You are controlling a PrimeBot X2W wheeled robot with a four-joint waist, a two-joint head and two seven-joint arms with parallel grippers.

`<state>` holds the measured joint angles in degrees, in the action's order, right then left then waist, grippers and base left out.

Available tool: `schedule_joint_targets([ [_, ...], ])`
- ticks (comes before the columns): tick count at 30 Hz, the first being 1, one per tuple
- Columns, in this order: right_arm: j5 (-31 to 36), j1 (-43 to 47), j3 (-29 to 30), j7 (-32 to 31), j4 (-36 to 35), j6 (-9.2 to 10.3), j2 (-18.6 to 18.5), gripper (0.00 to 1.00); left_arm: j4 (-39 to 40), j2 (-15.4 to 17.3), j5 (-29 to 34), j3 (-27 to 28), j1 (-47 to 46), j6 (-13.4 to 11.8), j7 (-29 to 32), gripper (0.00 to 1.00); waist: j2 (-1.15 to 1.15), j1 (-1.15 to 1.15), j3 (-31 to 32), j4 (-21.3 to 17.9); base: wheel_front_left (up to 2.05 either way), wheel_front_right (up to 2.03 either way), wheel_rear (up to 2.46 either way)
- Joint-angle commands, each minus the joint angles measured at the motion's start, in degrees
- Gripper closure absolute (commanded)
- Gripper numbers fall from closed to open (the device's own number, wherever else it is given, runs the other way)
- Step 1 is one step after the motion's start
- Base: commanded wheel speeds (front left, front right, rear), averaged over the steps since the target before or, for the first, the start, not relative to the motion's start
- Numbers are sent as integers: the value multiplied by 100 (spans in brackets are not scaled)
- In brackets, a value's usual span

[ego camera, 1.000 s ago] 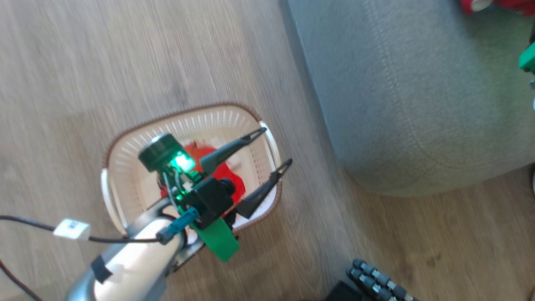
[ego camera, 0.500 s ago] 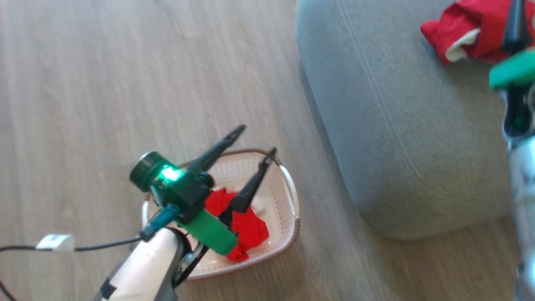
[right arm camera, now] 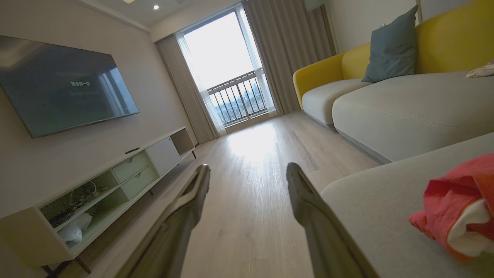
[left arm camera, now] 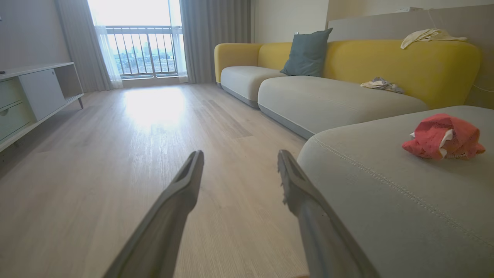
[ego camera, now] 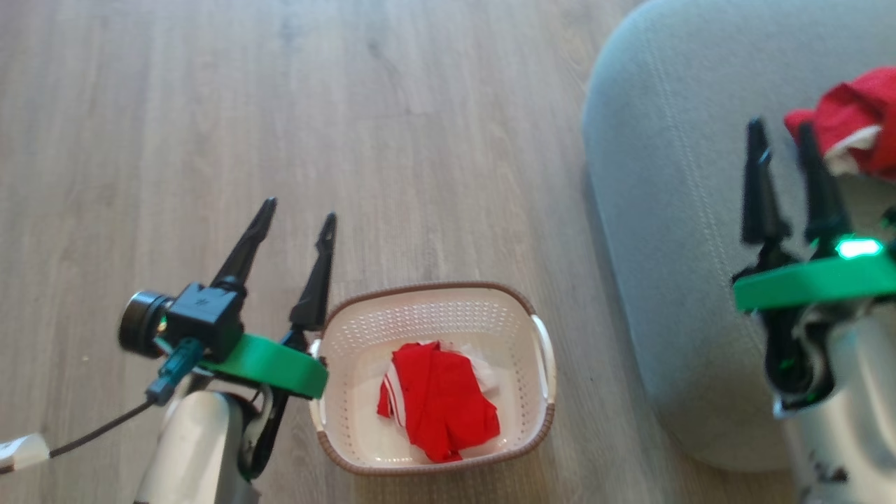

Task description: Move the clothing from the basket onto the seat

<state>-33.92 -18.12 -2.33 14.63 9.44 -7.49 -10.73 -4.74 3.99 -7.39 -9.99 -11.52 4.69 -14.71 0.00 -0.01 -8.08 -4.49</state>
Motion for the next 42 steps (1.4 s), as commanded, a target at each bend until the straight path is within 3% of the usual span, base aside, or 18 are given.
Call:
schedule_joint_targets([
  [1, 23, 71, -129, 37, -257, 0, 53, 0, 135, -15, 82, 296, -72, -68, -29, 0, 0, 1, 111, 164, 0, 0, 0],
  [9, 370, 749, -267, 37, -274, 0, 445, 0, -185, -98, 154, 726, 183, -391, -29, 0, 0, 1, 278, 452, 0, 0, 0],
  [18, 848, 1138, -302, 37, -44, 0, 657, 0, -525, -109, 121, 722, 421, -577, -29, 0, 0, 1, 365, 587, 0, 0, 0],
  [30, 1354, 1383, -225, 37, 226, 0, 759, 0, -744, -111, -1, 541, 592, -697, -29, 0, 0, 1, 419, 647, 0, 0, 0],
  [42, 1348, 1382, -170, 37, 225, 0, 781, 0, -751, -111, 7, 474, 621, -699, -29, 0, 0, 1, 474, 655, 0, 0, 0],
])
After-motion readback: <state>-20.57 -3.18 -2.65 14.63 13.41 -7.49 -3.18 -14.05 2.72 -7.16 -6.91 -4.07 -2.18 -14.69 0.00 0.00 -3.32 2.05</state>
